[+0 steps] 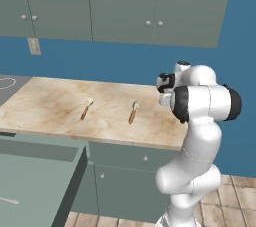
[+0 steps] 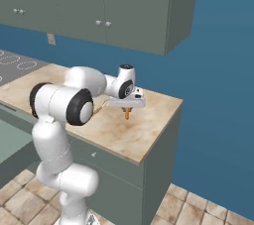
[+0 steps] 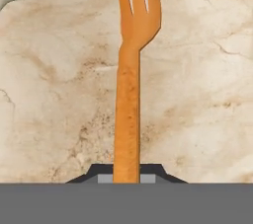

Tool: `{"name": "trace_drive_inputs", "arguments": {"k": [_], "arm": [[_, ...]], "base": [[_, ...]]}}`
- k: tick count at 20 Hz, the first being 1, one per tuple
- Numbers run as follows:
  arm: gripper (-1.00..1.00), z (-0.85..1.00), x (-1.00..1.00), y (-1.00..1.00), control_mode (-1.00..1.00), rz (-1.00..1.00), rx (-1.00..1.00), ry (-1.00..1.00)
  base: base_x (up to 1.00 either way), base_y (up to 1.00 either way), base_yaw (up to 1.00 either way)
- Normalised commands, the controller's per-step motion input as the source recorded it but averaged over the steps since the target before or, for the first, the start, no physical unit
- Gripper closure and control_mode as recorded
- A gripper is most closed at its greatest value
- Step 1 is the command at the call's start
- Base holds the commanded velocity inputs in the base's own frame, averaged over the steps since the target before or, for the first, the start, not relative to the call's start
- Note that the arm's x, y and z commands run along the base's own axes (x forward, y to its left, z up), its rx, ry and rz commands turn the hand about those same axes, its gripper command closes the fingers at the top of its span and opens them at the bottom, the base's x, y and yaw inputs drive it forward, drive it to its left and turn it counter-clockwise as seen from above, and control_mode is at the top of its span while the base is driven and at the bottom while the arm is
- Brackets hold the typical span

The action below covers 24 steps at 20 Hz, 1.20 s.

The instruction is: Organize the utensils by type. Pick up the wooden spoons from the counter and place them in the open cabinet. Then pick up the metallic utensils from the counter and place them in the open drawer.

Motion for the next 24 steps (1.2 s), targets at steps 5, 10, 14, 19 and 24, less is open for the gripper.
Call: {"name": "trace_drive_inputs", "arguments": {"k": [5, 10, 14, 19, 24], "arm": [[1.00, 0.92, -0.42, 0.29, -1.00, 0.11, 0.01, -0.01], [1.00, 0.64, -0.40, 0.42, -1.00, 0.15, 0.01, 0.06], [1.00, 0.32, -0.56, 0.43, -1.00, 0.16, 0.04, 0.06], [1.00, 0.16, -0.54, 0.45, -1.00, 0.10, 0.05, 0.00], [1.00, 0.00, -0.58, 0.56, -1.00, 0.10, 0.02, 0.00]], "base": [[0.00, 0.00, 0.00], [0.00, 0.00, 0.00], [0.00, 0.00, 0.00], [0.00, 0.00, 0.00], [0.00, 0.00, 0.00]]}}
